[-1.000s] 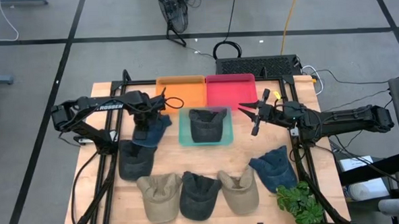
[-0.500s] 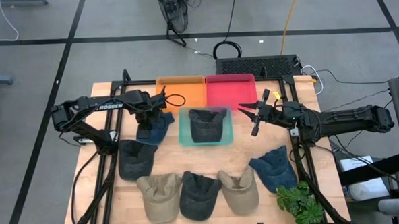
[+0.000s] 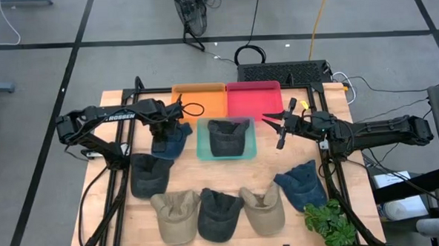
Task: Pick & Place hat
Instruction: Put the top blue cap into the orange bin
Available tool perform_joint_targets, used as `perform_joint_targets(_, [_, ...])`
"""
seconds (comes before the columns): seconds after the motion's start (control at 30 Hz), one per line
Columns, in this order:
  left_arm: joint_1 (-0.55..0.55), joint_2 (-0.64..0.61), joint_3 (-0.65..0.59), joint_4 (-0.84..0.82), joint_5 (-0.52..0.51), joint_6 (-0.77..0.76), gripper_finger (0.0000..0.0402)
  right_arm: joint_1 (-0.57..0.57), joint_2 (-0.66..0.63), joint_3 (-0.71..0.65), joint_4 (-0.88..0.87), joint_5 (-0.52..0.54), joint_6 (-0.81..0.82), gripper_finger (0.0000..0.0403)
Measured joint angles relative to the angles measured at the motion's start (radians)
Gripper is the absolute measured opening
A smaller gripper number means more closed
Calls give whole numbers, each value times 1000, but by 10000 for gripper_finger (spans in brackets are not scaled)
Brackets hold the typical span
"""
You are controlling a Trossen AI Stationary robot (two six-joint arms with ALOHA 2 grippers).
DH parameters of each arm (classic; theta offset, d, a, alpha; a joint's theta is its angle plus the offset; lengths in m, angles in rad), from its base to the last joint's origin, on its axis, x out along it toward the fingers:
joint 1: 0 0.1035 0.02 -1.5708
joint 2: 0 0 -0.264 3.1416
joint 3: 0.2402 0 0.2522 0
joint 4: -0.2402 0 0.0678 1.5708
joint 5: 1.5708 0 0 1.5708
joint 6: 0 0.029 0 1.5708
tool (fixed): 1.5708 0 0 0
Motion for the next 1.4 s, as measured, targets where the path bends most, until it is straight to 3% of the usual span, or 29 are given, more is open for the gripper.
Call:
perform_joint_targets(0.37, [-71,0,69,-95,1,-4,11,0,0,0,-2,0,0,50])
perform_joint_targets(0.73, [-152,0,402,-276,-35,-10,16,0,0,0,-3,0,12,50])
perform_joint_targets(0.97, [-124,0,559,-178,-165,54,7,0,0,0,-3,0,12,50])
perform_joint_targets(1.17, [-48,14,567,-20,-182,143,10,0,0,0,9,0,19,50])
perform_joint_targets(1.4, [10,136,567,83,-264,244,15,0,0,0,11,0,19,50])
